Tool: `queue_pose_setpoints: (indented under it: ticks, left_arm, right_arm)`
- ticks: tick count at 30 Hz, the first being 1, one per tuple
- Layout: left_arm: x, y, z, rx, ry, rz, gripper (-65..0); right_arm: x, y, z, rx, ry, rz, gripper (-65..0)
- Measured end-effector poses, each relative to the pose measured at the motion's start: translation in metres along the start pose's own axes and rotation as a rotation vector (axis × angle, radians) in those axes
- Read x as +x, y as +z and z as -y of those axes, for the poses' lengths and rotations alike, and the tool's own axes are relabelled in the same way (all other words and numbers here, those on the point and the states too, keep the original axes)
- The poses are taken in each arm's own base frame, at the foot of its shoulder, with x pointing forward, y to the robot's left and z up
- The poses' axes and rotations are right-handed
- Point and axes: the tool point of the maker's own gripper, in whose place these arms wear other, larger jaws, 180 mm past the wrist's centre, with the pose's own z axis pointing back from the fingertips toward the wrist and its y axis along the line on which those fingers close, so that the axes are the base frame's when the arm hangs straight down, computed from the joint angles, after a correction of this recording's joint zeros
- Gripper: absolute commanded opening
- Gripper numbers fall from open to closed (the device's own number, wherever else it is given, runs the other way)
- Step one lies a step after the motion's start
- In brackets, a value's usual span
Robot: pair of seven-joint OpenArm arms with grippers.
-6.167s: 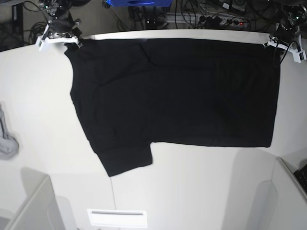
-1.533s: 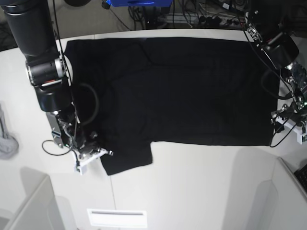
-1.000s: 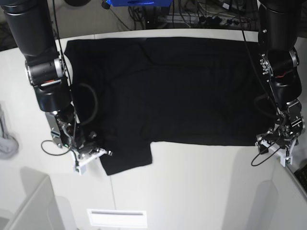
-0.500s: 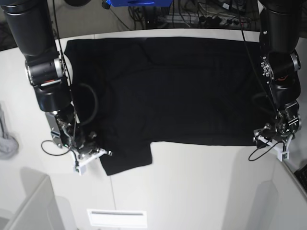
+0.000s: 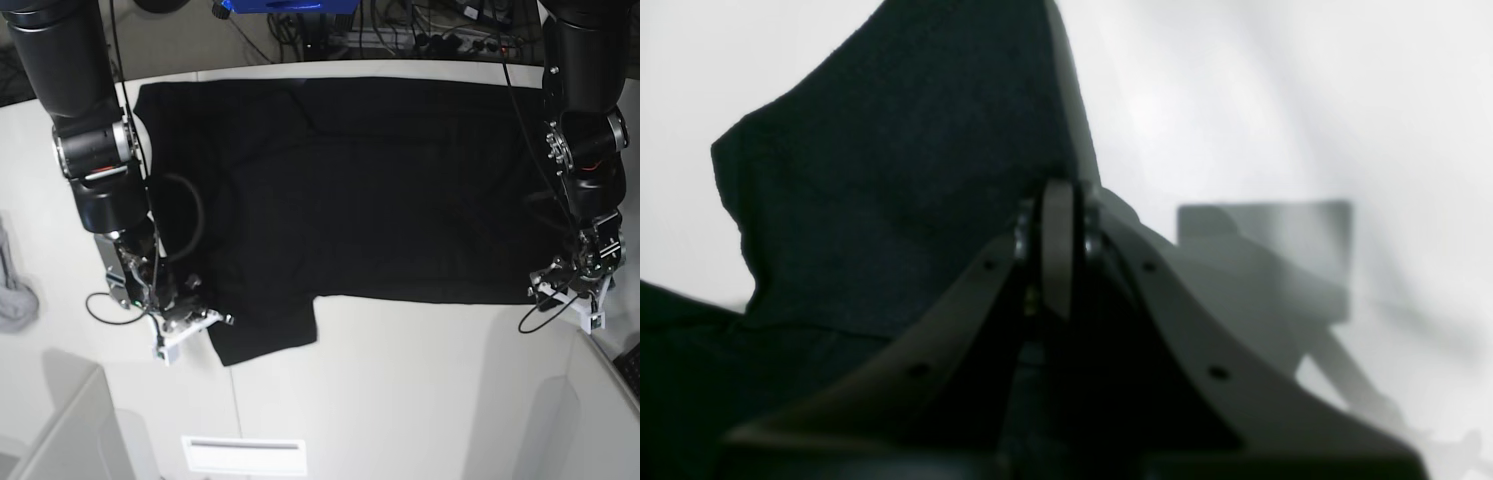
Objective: Fold the T-shirt properly
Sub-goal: 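Reach left gripper to the opposite hem corner and grasp, then lift both corners and fold them over toward the first edge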
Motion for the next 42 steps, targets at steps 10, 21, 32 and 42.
queue_pose_setpoints:
  ticks: [10,21,32,42]
  left_arm:
    - [-0.001,-0.001,0.004,-0.014,0.005,-0.001,-65.0]
    - [-0.008,0.017,0.002,0.003,-0.122,0.008,-65.0]
    - [-0.002,0.038,0.015,-0.037,-0.127,0.078,-65.0]
    - [0.005,0.066,0.024,-0.103,-0.099,0.121,-65.0]
  right_arm:
    - [0.0,0.0,0.0,0.0,-0.001,0.003,-65.0]
    - [0.006,0.001,0.011,-0.015,0.0,0.083,-65.0]
    - [0.02,0.02,0.0,0.037,0.075,0.156,-65.0]
    - [0.009,0.039,-0.004,0.078,0.138,0.196,-65.0]
